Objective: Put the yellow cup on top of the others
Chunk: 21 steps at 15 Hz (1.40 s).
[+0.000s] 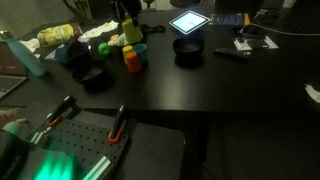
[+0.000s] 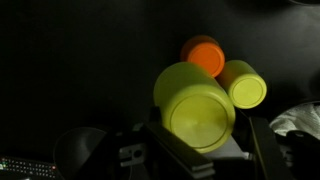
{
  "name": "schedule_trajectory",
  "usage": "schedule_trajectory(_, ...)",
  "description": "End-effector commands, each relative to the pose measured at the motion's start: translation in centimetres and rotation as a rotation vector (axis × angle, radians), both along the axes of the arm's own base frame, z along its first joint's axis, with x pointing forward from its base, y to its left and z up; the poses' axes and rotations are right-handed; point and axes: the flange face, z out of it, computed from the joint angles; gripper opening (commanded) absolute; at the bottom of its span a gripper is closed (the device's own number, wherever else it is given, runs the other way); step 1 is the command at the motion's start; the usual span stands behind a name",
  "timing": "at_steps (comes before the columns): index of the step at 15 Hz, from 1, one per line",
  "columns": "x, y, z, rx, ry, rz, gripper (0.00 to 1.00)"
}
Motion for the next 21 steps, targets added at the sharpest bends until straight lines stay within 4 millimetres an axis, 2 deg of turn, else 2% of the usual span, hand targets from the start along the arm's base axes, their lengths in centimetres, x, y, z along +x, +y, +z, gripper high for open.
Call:
schedule_trajectory(1,0.6,1.2,0.4,0.022,-0.038,0.043,0.44)
schedule_trajectory(13,2.1,3.3,-4.3,0.070,0.014,0.146,0.44)
schedule_trajectory(21,2.9,2.8,-6.5,0.078,0.018,0.238,0.44)
